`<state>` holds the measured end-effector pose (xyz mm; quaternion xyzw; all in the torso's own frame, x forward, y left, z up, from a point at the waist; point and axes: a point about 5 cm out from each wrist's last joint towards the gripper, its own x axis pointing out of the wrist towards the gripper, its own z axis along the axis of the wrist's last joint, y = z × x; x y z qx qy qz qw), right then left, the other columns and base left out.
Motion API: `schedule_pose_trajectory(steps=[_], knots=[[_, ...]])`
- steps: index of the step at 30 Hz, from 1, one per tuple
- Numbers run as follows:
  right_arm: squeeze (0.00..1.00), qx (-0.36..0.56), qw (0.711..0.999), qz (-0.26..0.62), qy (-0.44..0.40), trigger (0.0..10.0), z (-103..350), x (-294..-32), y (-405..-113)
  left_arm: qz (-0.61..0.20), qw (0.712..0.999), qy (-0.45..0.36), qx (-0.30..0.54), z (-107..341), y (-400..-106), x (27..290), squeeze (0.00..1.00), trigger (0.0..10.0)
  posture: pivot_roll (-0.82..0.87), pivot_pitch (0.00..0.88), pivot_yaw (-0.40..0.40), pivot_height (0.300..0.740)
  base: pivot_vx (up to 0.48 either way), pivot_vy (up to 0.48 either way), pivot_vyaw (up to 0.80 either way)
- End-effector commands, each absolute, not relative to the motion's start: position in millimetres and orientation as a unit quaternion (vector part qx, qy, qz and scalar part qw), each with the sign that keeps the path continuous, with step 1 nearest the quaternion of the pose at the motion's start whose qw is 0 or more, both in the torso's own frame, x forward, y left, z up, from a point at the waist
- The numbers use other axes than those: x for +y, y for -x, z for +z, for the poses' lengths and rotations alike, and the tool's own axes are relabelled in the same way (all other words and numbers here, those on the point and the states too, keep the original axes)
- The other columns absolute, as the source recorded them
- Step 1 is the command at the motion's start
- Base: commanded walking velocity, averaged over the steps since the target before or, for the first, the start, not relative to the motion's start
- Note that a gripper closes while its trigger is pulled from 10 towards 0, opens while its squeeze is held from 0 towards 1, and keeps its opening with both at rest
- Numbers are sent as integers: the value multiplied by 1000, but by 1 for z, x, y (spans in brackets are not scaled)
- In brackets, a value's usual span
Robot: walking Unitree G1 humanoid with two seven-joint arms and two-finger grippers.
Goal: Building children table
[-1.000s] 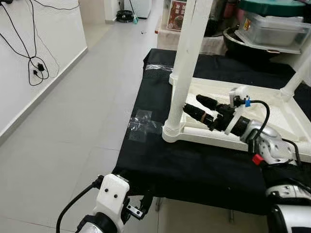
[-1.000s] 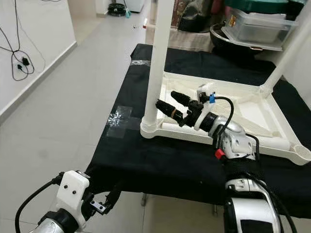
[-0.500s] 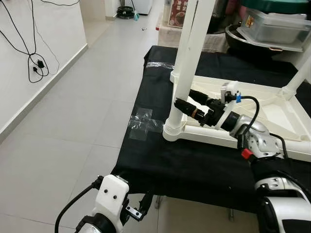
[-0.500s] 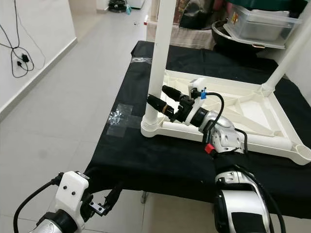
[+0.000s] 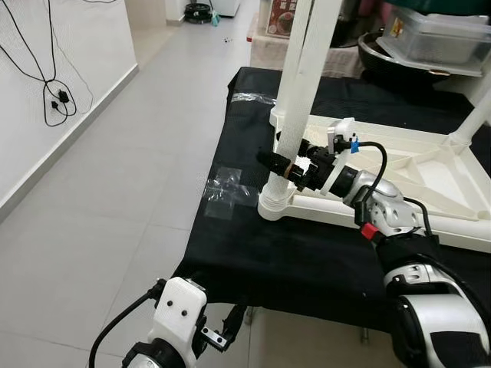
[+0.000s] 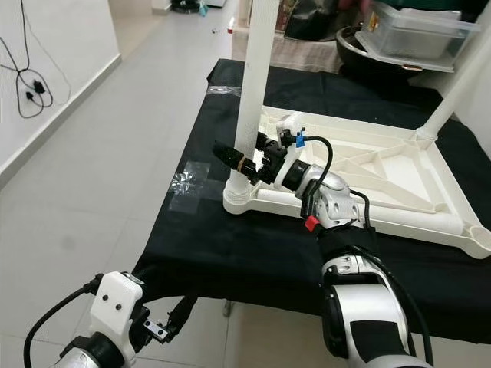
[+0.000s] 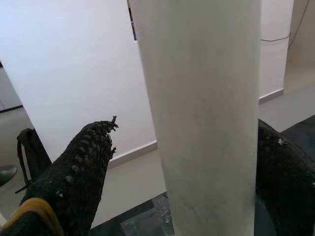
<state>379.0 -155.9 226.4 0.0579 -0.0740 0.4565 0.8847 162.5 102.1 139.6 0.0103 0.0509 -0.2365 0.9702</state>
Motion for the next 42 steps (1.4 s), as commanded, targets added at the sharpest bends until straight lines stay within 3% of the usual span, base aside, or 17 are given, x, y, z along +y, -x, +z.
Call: schedule_pose_trajectory(steps=[1,12,39,40,42], knots=[[0,-80,887,453,-47,10000,230,-152,-382,-241,969,-9,54,141,-159,100,0,10000,151,139,-129,740,0,0,0],[0,-96,894,436,-47,10000,239,-145,-389,-243,969,-7,54,143,-158,98,0,10000,147,147,-132,740,0,0,0],[0,-109,881,460,-37,10000,251,-120,-395,-245,968,-4,57,143,-156,95,0,10000,141,157,-143,740,0,0,0],[0,-110,881,459,-39,39,251,-120,-395,-244,968,-4,57,143,-156,95,0,10000,141,158,-145,740,0,0,0],[0,-108,880,461,-43,0,251,-119,-395,-244,968,-3,57,143,-156,95,0,10000,141,159,-145,740,0,0,0]])
